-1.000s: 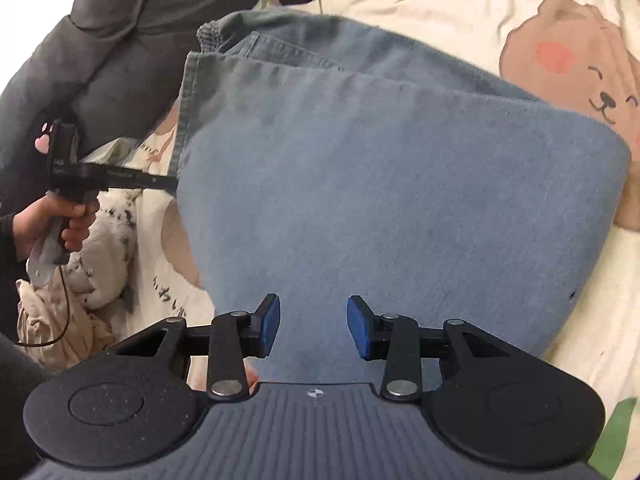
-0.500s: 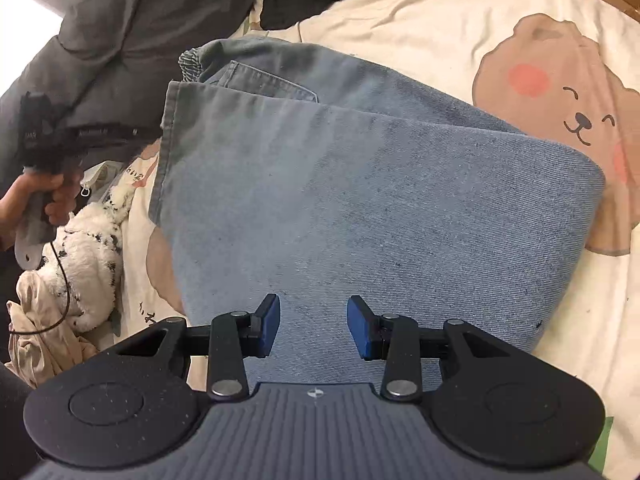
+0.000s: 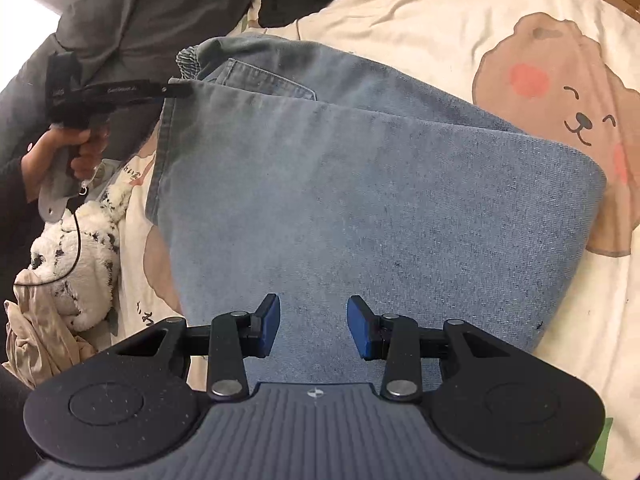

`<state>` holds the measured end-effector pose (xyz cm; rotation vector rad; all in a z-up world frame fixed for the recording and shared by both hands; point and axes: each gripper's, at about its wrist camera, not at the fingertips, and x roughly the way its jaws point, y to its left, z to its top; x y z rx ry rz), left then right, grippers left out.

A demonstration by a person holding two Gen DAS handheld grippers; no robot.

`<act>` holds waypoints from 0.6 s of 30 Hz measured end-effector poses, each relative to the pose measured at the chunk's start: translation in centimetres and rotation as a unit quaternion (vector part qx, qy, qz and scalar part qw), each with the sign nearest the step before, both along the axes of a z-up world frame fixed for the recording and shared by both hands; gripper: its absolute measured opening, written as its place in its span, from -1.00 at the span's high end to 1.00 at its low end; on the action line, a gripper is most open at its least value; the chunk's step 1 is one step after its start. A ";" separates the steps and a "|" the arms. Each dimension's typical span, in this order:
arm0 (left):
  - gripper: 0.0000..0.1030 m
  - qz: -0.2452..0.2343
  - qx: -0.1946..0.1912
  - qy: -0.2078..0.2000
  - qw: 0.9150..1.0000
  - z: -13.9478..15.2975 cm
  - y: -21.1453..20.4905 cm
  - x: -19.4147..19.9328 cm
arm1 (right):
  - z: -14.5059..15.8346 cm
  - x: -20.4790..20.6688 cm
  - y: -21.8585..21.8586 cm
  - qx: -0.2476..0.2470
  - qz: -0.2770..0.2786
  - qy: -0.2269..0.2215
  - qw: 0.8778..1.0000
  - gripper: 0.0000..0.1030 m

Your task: Fold clothes

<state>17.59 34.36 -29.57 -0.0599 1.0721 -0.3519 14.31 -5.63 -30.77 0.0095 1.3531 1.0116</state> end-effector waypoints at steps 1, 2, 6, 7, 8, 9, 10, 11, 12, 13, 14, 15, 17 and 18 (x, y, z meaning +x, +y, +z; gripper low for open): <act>0.01 0.000 -0.007 0.005 1.000 -0.2 0.2 0.3 | -0.1 -0.1 0.0 -0.001 0.000 0.001 1.000 0.20; 0.01 -0.001 -0.012 0.008 1.000 -0.3 0.2 0.4 | -0.2 -0.1 0.0 -0.002 0.000 0.002 1.000 0.20; 0.09 -0.013 -0.020 0.009 1.000 -0.3 0.2 0.3 | -0.4 -0.4 0.2 0.000 0.002 0.006 1.000 0.20; 0.15 -0.014 -0.023 0.011 1.000 -0.3 0.2 0.2 | -0.4 -0.4 0.3 0.002 0.002 0.007 1.000 0.20; 0.19 -0.015 -0.026 0.013 0.999 -0.3 0.2 0.1 | -0.4 -0.5 0.4 0.004 0.002 0.007 1.000 0.20; 0.25 -0.017 -0.029 0.014 0.999 -0.2 0.3 0.0 | -0.4 -0.5 0.5 0.006 0.002 0.007 1.000 0.20; 0.27 -0.018 -0.030 0.012 0.999 -0.1 0.4 -0.1 | -0.3 -0.5 0.6 0.008 0.002 0.008 1.000 0.20; 0.29 -0.019 -0.031 0.011 0.999 0.0 0.4 -0.2 | -0.3 -0.5 0.8 0.010 0.002 0.008 1.000 0.20; 0.35 -0.021 -0.031 0.009 0.999 0.1 0.5 -0.3 | -0.2 -0.5 0.9 0.013 0.003 0.007 1.000 0.20; 0.43 -0.021 -0.032 0.007 0.999 0.2 0.6 -0.4 | -0.2 -0.4 1.1 0.015 0.004 0.005 1.000 0.20; 0.45 -0.021 -0.032 0.006 0.999 0.3 0.7 -0.5 | -0.1 -0.3 1.2 0.015 0.005 0.003 1.000 0.20; 0.50 -0.021 -0.032 0.004 0.999 0.5 0.7 -0.6 | -0.1 -0.3 1.3 0.016 0.006 0.001 1.000 0.20; 0.55 -0.024 -0.030 -0.002 0.999 0.9 0.7 -0.8 | 0.0 -0.1 1.5 0.018 0.005 -0.002 1.000 0.20; 0.57 -0.028 -0.025 -0.006 0.999 1.2 0.5 -1.0 | 0.1 0.0 1.5 0.020 0.004 -0.003 1.000 0.20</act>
